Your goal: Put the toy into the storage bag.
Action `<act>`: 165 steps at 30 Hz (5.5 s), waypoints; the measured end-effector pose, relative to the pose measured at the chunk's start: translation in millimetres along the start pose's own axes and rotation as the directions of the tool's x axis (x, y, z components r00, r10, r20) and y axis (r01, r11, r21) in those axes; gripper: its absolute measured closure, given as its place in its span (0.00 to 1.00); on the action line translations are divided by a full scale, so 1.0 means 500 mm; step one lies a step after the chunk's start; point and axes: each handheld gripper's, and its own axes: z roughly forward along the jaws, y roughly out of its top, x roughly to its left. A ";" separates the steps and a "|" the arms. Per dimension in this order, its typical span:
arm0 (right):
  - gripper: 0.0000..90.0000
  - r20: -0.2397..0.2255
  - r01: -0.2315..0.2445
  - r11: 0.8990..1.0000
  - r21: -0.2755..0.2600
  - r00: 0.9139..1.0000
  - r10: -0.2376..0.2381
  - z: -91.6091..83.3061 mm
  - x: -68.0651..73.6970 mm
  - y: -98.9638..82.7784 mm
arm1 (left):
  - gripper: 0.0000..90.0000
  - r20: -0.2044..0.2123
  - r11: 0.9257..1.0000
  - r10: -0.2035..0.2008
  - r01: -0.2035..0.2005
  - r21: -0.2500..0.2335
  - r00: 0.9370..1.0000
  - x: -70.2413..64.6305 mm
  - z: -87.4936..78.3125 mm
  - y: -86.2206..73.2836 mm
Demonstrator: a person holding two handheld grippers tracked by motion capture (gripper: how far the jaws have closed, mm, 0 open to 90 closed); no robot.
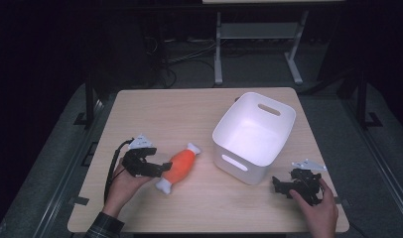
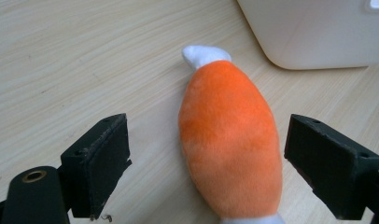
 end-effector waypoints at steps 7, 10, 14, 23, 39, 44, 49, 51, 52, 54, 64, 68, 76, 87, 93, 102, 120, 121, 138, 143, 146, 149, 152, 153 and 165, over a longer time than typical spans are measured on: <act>0.00 0.000 0.000 1.000 0.000 1.000 0.000 0.000 0.000 0.000 | 0.15 0.010 1.000 0.007 -0.007 -0.004 1.000 -0.009 0.015 0.014; 0.00 0.000 0.000 1.000 0.000 1.000 0.000 0.000 0.000 0.000 | 0.15 0.012 1.000 0.009 -0.009 -0.002 1.000 -0.011 0.020 0.016; 0.00 0.000 0.000 1.000 0.000 1.000 0.000 0.000 0.000 0.000 | 0.14 0.011 1.000 0.014 -0.014 0.006 1.000 -0.018 0.033 0.025; 0.00 0.000 0.000 1.000 0.000 1.000 0.000 0.000 0.000 0.000 | 0.14 -0.009 0.999 0.029 -0.029 0.019 1.000 -0.036 0.061 0.042; 0.00 0.000 0.000 1.000 0.000 1.000 0.000 0.000 0.000 0.000 | 0.14 -0.036 0.998 0.044 -0.042 0.057 0.998 -0.053 0.107 0.036; 0.00 0.000 0.000 1.000 0.000 1.000 0.000 0.000 0.000 0.000 | 0.14 -0.065 0.995 0.064 -0.059 0.078 0.996 -0.062 0.118 0.031; 0.00 0.000 0.000 1.000 0.000 1.000 0.000 0.000 0.000 0.000 | 0.14 -0.073 0.994 0.062 -0.055 0.097 0.995 -0.063 0.126 0.021; 0.00 0.000 0.000 1.000 0.000 1.000 0.000 0.000 0.000 0.000 | 0.14 -0.081 0.993 0.068 -0.059 0.101 0.994 -0.066 0.129 0.018; 0.00 0.000 0.000 1.000 0.000 1.000 0.000 0.000 0.000 0.000 | 0.14 -0.086 0.992 0.075 -0.066 0.110 0.993 -0.068 0.131 0.018; 0.00 0.000 0.000 1.000 0.000 1.000 0.000 0.000 0.000 0.000 | 0.14 -0.097 0.990 0.087 -0.075 0.118 0.991 -0.071 0.133 0.014; 0.00 0.000 0.000 1.000 0.000 1.000 0.000 0.000 0.000 0.000 | 0.14 -0.113 0.985 0.096 -0.077 0.157 0.989 -0.068 0.146 0.000; 0.00 0.000 0.000 1.000 0.000 1.000 0.000 0.000 0.000 0.000 | 0.14 -0.115 0.985 0.094 -0.075 0.158 0.989 -0.066 0.147 -0.001; 0.00 0.000 0.000 1.000 0.000 1.000 0.000 0.000 0.000 0.000 | 0.15 -0.096 0.982 0.088 -0.070 0.178 0.991 -0.063 0.151 -0.004; 0.00 0.000 0.000 1.000 0.000 1.000 0.000 0.000 0.000 0.000 | 0.24 -0.071 0.982 0.079 -0.065 0.180 0.994 -0.052 0.140 -0.002; 0.00 0.000 0.000 1.000 0.000 1.000 0.000 0.000 0.000 0.000 | 0.26 -0.043 0.981 0.083 -0.074 0.180 0.996 -0.042 0.130 -0.002; 0.00 0.000 0.000 1.000 0.000 1.000 0.000 0.000 0.000 0.000 | 0.26 0.002 0.985 0.076 -0.076 0.154 0.997 -0.026 0.112 -0.002; 0.00 0.000 -0.001 1.000 0.000 1.000 0.001 0.000 0.000 0.000 | 0.26 0.069 0.986 0.105 -0.113 0.124 0.992 -0.021 0.077 0.033; 0.00 0.000 0.000 1.000 0.000 1.000 0.000 0.000 0.000 0.000 | 0.26 0.072 0.986 0.102 -0.110 0.123 0.992 -0.021 0.076 0.035; 0.00 0.000 0.000 1.000 0.000 1.000 0.000 0.000 0.000 0.000 | 0.26 0.110 0.988 0.112 -0.122 0.090 0.988 -0.008 0.046 0.079; 0.00 0.000 0.000 1.000 0.000 1.000 0.000 0.000 0.000 0.000 | 0.26 0.120 0.987 0.121 -0.132 0.088 0.985 -0.007 0.038 0.096; 0.00 0.000 0.000 1.000 0.000 1.000 0.000 0.000 0.000 0.000 | 0.26 0.133 0.988 0.120 -0.131 0.082 0.984 -0.005 0.034 0.105; 0.00 -0.001 0.000 1.000 0.000 1.000 0.000 0.000 0.000 0.000 | 0.26 0.141 0.989 0.119 -0.131 0.075 0.983 -0.004 0.031 0.115; 0.00 -0.001 0.000 1.000 0.000 1.000 0.000 0.000 0.000 0.000 | 0.26 0.150 0.989 0.123 -0.135 0.069 0.981 -0.003 0.027 0.124; 0.00 -0.001 -0.001 1.000 0.000 1.000 0.001 0.000 0.000 0.000 | 0.26 0.153 0.989 0.121 -0.132 0.065 0.981 -0.004 0.026 0.127; 0.00 0.000 -0.003 1.000 0.002 1.000 0.003 0.000 0.000 0.000 | 0.26 0.169 0.984 0.154 -0.167 0.061 0.973 -0.006 0.013 0.166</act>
